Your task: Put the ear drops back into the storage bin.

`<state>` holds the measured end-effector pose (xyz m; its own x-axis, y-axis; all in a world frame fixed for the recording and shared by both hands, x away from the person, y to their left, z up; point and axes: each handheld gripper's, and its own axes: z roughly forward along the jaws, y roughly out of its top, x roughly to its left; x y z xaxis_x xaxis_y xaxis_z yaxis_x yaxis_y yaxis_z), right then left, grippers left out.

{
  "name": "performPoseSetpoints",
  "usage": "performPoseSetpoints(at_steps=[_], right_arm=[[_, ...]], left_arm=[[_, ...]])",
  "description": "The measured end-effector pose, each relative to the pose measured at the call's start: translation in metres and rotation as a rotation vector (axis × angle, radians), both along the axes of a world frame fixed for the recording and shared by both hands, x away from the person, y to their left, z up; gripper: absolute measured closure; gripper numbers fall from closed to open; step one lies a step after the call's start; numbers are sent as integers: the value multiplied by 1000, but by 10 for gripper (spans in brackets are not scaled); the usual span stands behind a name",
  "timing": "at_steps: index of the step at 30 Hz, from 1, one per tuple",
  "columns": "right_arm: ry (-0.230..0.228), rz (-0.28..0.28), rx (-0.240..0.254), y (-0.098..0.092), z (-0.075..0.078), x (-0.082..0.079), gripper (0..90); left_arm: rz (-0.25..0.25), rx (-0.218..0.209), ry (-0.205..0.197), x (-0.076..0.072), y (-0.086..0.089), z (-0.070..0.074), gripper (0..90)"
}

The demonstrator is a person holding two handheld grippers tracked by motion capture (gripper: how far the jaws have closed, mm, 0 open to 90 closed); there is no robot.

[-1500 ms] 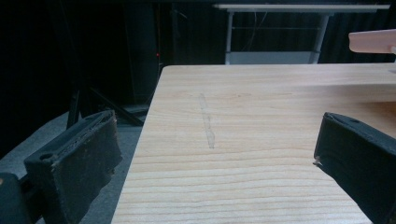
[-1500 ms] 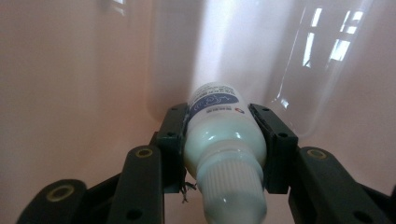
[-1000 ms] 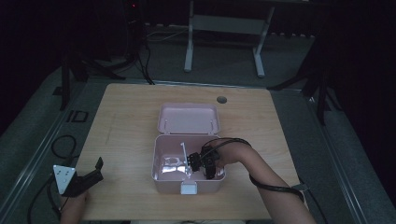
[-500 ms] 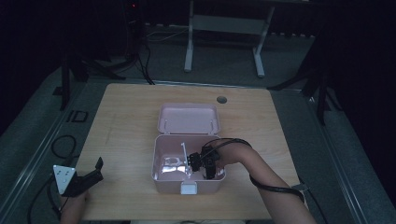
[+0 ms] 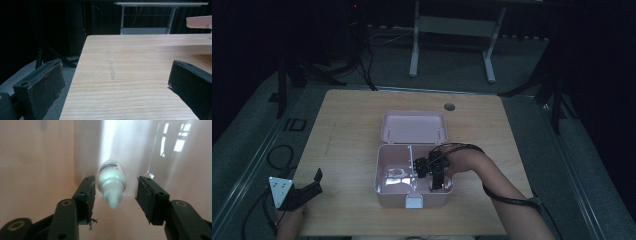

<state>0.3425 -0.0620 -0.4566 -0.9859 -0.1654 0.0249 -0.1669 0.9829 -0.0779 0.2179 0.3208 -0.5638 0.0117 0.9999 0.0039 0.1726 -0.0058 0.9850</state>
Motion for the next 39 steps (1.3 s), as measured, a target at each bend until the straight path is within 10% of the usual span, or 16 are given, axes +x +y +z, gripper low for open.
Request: performPoseSetpoints(at_steps=[16,39], right_arm=[[-50,-58,241,-34,73,-2,137],[-147,-297,347,-124,51,11,138]], left_arm=[[2,1,1,0,0,0,5],[1,5,4,0,0,0,5]])
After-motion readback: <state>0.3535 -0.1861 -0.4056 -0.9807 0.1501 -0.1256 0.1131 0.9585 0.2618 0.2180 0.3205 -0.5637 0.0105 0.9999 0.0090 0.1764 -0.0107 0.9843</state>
